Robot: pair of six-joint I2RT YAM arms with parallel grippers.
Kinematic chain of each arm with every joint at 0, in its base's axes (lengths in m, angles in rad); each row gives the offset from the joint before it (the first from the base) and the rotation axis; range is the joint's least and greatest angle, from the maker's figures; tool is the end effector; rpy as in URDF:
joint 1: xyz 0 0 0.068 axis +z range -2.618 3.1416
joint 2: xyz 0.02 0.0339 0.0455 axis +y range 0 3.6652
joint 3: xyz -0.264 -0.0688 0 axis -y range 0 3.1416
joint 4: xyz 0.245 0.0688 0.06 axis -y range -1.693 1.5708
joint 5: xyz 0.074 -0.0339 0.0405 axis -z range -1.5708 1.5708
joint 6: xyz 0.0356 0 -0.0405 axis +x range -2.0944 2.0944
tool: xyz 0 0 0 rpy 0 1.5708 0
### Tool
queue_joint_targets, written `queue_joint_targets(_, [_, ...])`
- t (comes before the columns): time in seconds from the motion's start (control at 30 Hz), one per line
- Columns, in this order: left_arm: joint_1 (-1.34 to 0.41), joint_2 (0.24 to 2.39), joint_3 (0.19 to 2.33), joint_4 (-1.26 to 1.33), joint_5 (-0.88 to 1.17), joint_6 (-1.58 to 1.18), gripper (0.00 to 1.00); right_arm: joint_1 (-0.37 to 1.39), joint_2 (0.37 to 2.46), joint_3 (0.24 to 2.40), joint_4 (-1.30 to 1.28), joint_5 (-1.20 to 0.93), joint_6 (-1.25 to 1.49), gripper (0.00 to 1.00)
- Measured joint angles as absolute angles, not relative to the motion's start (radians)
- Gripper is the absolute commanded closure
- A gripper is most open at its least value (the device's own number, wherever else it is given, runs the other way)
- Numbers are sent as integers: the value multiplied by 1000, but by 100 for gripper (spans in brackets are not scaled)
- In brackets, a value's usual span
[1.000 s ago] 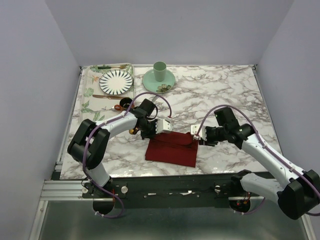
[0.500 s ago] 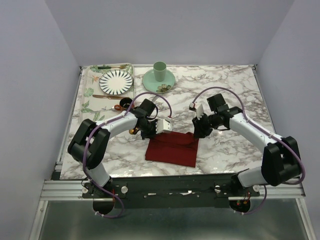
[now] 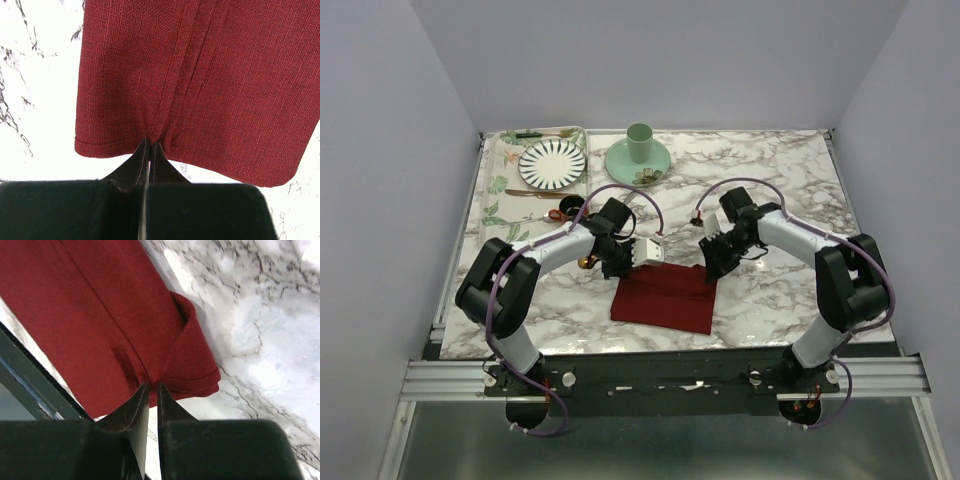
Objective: Fold the napkin into a case and place the utensils inside
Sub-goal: Fold the lower triangle-folded napkin at the center of the board.
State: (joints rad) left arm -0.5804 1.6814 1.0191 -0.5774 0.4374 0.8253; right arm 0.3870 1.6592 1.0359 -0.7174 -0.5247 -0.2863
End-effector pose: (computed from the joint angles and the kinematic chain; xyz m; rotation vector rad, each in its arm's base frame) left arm 0.2541 -0.1847 0.1721 1.8300 2.0043 -0.5429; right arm 0.2722 0.1302 0.1801 -1.0212 2.6512 0.7781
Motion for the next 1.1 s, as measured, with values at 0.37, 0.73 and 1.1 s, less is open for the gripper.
queue_joint_targets(0.37, [-582,1699,1033,-579,438,797,100,394,1819,1131,-827,-446,-323,81])
queue_joint_targets(0.73, [-562,1779,1130,-609,434,748,93,370,1952,1363,-858,-304,-336,82])
queue_joint_targets(1.1, [-470,1653,1131,-622,559,620,64,364,1927,1335,-834,-305,-395,81])
